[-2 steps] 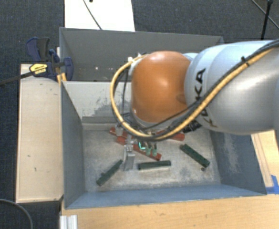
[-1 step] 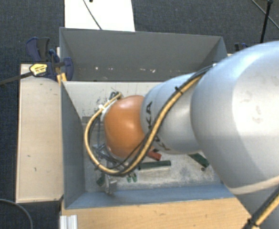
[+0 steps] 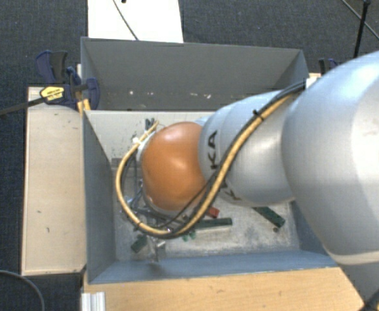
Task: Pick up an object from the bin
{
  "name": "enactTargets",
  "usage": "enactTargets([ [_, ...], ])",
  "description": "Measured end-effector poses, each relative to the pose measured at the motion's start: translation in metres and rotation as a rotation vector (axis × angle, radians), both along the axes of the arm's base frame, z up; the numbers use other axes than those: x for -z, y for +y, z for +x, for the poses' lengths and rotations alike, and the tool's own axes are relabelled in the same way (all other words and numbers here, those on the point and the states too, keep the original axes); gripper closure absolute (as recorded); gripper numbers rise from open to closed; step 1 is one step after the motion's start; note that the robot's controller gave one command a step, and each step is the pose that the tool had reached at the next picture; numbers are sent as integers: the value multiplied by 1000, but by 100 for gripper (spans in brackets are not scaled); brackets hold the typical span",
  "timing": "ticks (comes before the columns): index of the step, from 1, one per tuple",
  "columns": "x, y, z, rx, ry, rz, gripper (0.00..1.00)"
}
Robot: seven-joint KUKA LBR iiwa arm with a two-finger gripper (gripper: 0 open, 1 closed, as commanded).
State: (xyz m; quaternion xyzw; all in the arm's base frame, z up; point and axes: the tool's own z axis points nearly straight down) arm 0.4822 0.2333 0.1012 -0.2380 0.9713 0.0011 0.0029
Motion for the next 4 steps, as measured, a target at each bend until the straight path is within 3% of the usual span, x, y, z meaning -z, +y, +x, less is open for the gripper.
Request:
enactTargets([
  [1,1,-18,13,-96,-1,-1,0],
  [2,31,-7,8,-242,4,-3,0],
  [3,31,-7,8,-232,4,-2,0],
  [4,31,-7,8,-229,5,-2,100],
])
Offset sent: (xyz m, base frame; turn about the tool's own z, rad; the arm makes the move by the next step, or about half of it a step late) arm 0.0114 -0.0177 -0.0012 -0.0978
